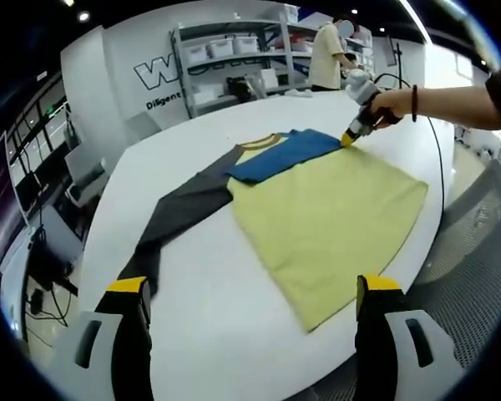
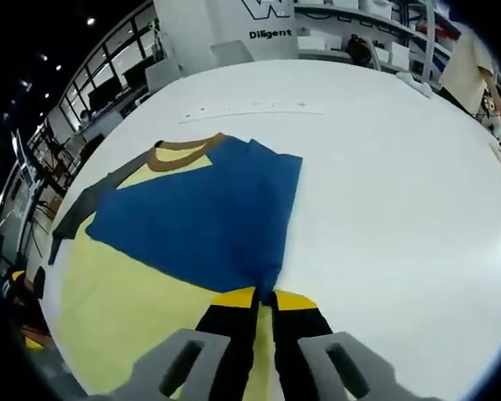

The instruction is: Fold the garment on the visible template until the final outline fits inside the template.

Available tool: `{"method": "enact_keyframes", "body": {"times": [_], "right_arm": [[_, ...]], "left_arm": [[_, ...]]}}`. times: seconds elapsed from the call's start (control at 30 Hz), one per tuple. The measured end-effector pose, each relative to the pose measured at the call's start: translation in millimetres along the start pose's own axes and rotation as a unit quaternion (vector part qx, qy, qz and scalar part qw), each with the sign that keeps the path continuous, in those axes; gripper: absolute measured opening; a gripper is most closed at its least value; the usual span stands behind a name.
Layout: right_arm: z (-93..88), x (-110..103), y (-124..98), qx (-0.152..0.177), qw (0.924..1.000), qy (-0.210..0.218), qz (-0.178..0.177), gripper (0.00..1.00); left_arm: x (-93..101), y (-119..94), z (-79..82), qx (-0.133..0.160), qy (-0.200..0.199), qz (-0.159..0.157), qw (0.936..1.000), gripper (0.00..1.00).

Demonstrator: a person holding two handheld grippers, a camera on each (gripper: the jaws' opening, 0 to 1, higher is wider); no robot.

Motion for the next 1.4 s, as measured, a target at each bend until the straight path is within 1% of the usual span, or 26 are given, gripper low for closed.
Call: {"method": "enact_keyframes", "body": {"times": [0.43, 0.63, 0.83, 0.87, 0.9, 0.97, 1.0, 1.03, 1.1, 1.13, 1.2, 1.3, 1.4], "right_arm": [[0.8, 18.4, -4.7, -0.004, 0.9998, -0.003, -0.017, 0.00], [0.9, 23.4, -5.3, -0.001, 0.9999, 0.008, -0.014, 0.00], [1.0, 23.1, -6.0, 0.000, 0.9999, 0.001, -0.014, 0.01], [0.4, 22.4, -6.5, -0.002, 0.9999, -0.004, -0.010, 0.02], [0.5, 22.9, -6.6, 0.000, 0.9998, -0.019, -0.011, 0.02], [1.0, 22.5, -6.6, 0.004, 0.9997, -0.020, -0.010, 0.04], [1.2, 22.0, -6.6, 0.007, 0.9997, -0.023, -0.008, 0.06], [1.9, 22.5, -6.9, 0.011, 0.9998, -0.017, -0.005, 0.10], [4.2, 21.9, -7.2, 0.021, 0.9997, -0.011, 0.005, 0.21], [4.3, 21.7, -7.5, 0.021, 0.9997, -0.010, 0.007, 0.28], [4.5, 18.6, -9.8, 0.026, 0.9995, -0.013, 0.015, 0.34], [6.9, 17.4, -12.6, 0.035, 0.9989, -0.022, 0.021, 0.41], [8.4, 14.2, -15.9, 0.042, 0.9983, -0.023, 0.033, 0.53]], "left_arm": [[-0.4, -0.4, -0.5, -0.001, -0.001, 0.001, 1.0000, 0.98], [-0.4, -0.3, -0.9, -0.002, 0.000, 0.001, 1.0000, 0.98], [-0.2, -0.1, -1.4, -0.004, 0.001, 0.000, 1.0000, 0.98], [-0.3, -0.1, -1.5, -0.004, 0.000, 0.001, 1.0000, 0.98], [-0.5, -0.2, -1.6, -0.004, 0.000, 0.001, 1.0000, 0.98], [-0.8, -0.4, -1.6, -0.004, 0.000, 0.002, 1.0000, 0.98], [-0.9, -0.4, -1.6, -0.003, -0.001, 0.002, 1.0000, 0.98], [-0.9, -0.4, -1.6, -0.003, -0.001, 0.002, 1.0000, 0.98], [-0.4, -0.2, -1.5, -0.003, 0.000, 0.001, 1.0000, 0.98], [-0.1, -0.2, -1.2, -0.003, 0.000, 0.000, 1.0000, 0.99], [2.1, 0.2, 2.1, 0.007, -0.001, -0.005, 1.0000, 0.99], [2.2, 0.3, 1.1, 0.003, 0.005, -0.005, 1.0000, 0.99], [2.2, 0.3, 1.8, 0.005, 0.002, -0.005, 1.0000, 0.99]]}}
Point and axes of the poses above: the point that each gripper's makers call its tool centre point, and the gripper's own axes: y roughly forward along the fingers, x roughly to its right, z roughly out of its top, the point moved 4 cm from there along -y, roughly backward along the fingers, and after that the axes turned 7 degrees about y, right-handed, at the moved point
